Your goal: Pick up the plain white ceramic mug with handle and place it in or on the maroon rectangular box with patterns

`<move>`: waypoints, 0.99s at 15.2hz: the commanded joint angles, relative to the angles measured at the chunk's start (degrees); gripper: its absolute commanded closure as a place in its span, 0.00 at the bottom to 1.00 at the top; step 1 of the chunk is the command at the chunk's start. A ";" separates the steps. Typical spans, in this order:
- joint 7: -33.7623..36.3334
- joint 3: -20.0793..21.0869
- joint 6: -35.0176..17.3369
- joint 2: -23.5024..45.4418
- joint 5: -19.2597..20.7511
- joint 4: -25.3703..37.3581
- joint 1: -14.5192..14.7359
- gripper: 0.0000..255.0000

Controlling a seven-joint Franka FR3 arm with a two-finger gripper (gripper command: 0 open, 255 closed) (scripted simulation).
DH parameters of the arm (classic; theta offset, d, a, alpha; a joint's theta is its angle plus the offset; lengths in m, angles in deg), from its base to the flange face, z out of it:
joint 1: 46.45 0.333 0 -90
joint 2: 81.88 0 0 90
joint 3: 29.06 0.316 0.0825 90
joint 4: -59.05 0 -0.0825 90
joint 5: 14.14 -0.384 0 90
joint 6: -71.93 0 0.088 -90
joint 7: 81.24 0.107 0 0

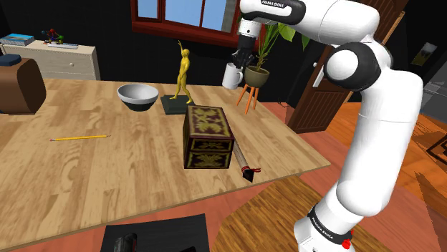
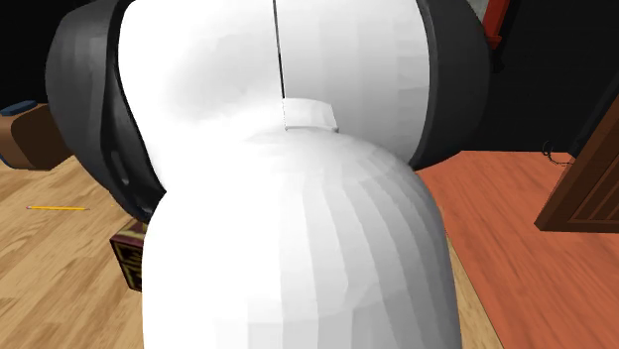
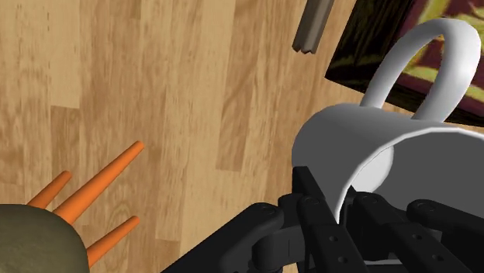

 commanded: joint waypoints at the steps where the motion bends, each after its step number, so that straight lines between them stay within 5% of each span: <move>1: 1.87 0.49 -1.94 -4.40 0.60 -6.32 1.60 1.00; 15: 18.34 7.85 -5.08 -22.85 1.72 -27.70 10.95 1.00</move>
